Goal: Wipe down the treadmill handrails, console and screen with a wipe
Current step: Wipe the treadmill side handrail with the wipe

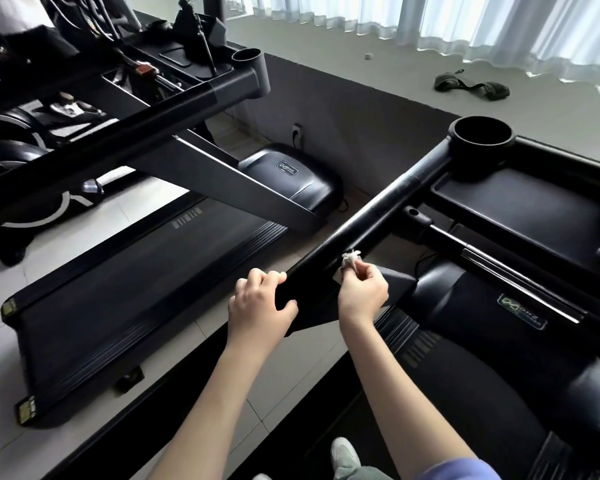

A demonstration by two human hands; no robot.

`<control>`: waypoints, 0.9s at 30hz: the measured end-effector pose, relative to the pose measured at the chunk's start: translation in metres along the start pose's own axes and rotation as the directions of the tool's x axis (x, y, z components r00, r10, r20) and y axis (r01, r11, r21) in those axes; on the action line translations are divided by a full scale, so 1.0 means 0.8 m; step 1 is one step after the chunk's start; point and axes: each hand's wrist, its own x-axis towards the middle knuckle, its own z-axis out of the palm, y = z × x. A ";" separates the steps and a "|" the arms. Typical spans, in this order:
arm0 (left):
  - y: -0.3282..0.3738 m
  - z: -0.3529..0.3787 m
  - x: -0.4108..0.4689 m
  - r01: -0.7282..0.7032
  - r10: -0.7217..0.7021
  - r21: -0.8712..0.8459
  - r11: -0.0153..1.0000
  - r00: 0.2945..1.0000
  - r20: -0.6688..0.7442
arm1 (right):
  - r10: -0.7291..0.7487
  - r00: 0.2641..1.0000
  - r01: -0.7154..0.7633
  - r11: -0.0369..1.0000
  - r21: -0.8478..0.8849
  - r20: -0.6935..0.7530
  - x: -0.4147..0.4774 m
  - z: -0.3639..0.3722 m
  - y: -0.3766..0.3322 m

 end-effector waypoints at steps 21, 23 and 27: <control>0.013 0.003 -0.003 0.100 -0.100 0.009 0.995 0.994 -0.048 | 0.120 0.986 -0.130 0.987 0.090 0.113 0.042 -0.011 -0.004; 0.016 0.003 -0.004 0.110 -0.110 0.011 0.994 0.993 -0.044 | 0.184 0.976 -0.198 0.972 0.126 0.117 0.051 -0.012 -0.005; 0.017 0.001 -0.003 0.120 -0.119 0.012 0.993 0.992 -0.029 | 0.352 0.911 -0.393 0.899 0.193 0.216 0.056 -0.018 -0.007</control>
